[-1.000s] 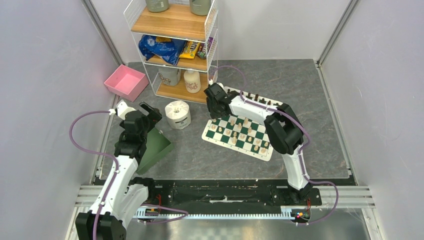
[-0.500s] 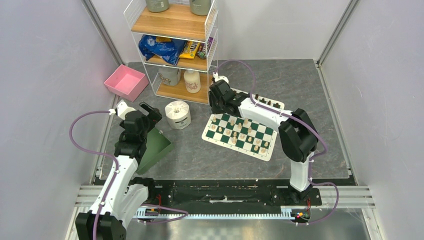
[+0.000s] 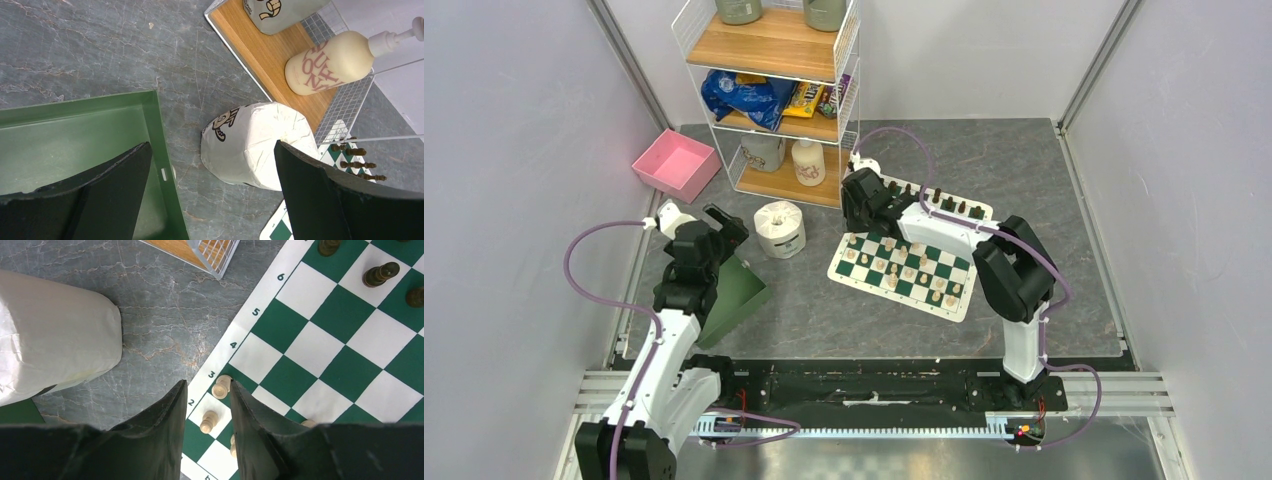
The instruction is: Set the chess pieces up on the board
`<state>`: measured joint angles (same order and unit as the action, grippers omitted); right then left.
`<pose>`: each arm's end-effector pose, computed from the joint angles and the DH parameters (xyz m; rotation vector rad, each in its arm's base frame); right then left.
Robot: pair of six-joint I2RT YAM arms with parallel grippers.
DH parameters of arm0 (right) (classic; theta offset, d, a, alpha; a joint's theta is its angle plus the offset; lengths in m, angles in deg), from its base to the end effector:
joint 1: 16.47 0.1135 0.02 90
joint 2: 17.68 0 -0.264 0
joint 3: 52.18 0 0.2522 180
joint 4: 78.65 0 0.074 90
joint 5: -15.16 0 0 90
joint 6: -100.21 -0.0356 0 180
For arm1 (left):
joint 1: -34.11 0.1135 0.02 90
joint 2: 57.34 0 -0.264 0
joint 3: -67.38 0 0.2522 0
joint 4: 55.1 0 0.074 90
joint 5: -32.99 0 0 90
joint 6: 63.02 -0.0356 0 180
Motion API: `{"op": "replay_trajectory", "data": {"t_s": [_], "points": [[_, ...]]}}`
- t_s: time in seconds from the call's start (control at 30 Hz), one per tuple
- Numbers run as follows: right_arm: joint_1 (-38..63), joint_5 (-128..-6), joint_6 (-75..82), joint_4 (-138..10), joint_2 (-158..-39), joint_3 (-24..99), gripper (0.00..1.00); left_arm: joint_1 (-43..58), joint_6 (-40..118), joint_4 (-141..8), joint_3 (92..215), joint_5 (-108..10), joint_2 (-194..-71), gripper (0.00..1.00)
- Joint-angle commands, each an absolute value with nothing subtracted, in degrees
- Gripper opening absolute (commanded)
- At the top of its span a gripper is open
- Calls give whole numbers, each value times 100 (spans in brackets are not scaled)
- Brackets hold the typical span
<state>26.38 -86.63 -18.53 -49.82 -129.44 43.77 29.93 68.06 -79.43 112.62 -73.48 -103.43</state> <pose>0.3260 0.2925 0.2135 -0.1887 2.3533 0.3790 0.1872 -0.0036 0.2539 -0.8030 1.8293 -0.2202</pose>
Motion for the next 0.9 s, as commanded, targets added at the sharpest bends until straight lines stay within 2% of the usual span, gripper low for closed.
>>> {"op": "replay_trajectory", "data": {"t_s": [0.0,0.17,0.87], "points": [[2691,-9006,-1964,-5436,-12989,4189,43,3034,6679,-7715,11309,-7446,-10392,100],[2727,-9078,-1992,-6281,-12711,3588,43,3033,6670,-7713,11303,-7465,-10384,100],[2744,-9006,-2033,-5948,-13129,3945,42,3032,6661,-7737,11244,-7511,-10374,100]]}}
